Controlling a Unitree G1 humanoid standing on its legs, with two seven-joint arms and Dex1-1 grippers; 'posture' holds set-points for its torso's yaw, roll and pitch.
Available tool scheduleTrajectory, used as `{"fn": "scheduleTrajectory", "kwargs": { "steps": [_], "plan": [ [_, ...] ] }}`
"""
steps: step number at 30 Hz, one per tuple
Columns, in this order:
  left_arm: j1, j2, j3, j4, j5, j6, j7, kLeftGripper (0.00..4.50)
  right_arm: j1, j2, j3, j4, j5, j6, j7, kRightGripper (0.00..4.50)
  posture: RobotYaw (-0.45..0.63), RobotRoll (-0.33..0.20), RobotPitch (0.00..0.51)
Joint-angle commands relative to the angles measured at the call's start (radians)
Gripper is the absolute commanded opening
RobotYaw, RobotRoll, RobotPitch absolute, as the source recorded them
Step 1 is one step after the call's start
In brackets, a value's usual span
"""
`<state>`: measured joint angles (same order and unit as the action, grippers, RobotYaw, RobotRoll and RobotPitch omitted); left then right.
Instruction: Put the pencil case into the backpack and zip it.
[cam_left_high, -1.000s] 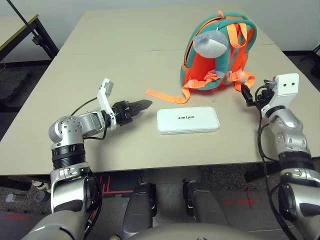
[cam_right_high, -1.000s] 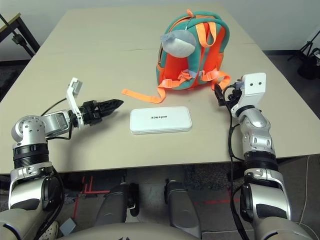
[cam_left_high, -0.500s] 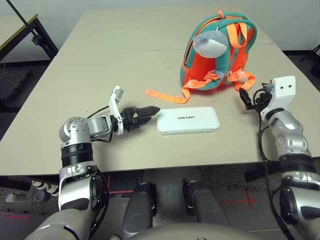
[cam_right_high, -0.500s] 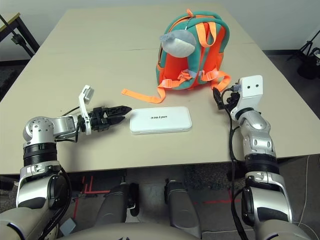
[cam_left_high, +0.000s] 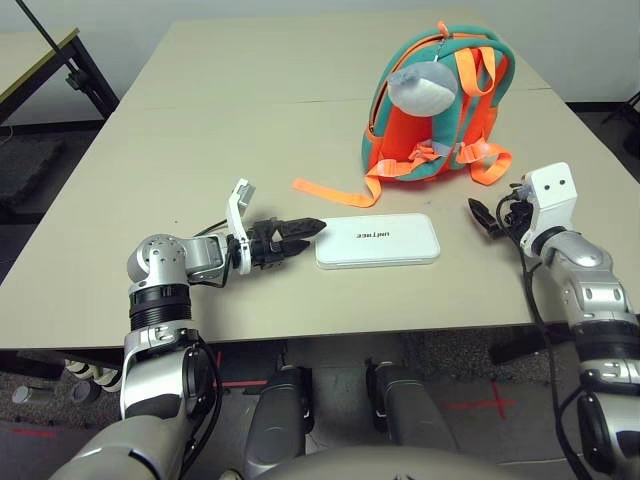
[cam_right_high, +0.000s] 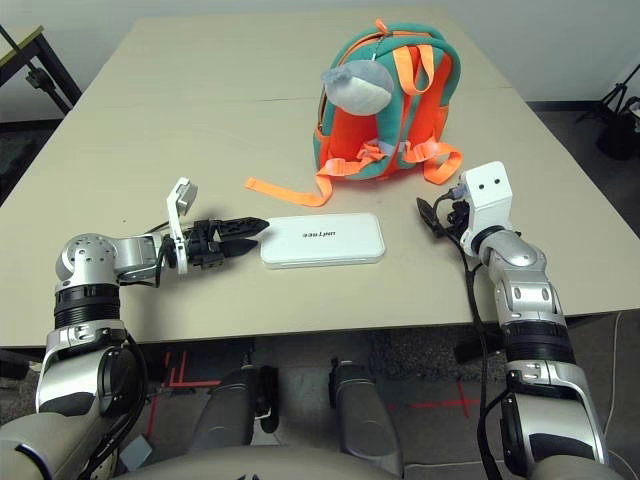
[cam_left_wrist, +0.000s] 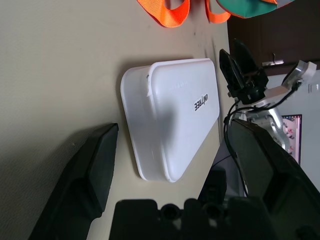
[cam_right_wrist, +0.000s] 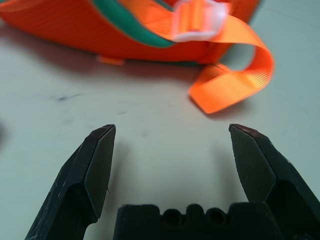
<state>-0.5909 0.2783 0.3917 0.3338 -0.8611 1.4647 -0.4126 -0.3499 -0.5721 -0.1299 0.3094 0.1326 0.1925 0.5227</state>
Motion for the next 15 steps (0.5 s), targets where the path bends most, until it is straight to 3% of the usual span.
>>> {"fn": "scheduleTrajectory", "kwargs": {
  "steps": [1,5,15],
  "plan": [
    [0.005,-0.006,-0.019,0.033,0.038,0.001,0.016,4.50,0.025,-0.027,0.037,-0.066,0.000,0.049,0.070,4.48,-0.14,0.000,0.137],
    [0.007,-0.009,-0.021,0.029,0.041,0.001,0.019,4.50,0.042,-0.053,0.073,-0.137,0.014,0.099,0.162,3.81,-0.14,0.000,0.136],
    [0.008,-0.016,-0.035,0.028,0.047,-0.009,0.017,4.50,0.087,-0.112,0.170,-0.239,0.000,0.160,0.316,0.04,-0.14,0.000,0.133]
  ]
}}
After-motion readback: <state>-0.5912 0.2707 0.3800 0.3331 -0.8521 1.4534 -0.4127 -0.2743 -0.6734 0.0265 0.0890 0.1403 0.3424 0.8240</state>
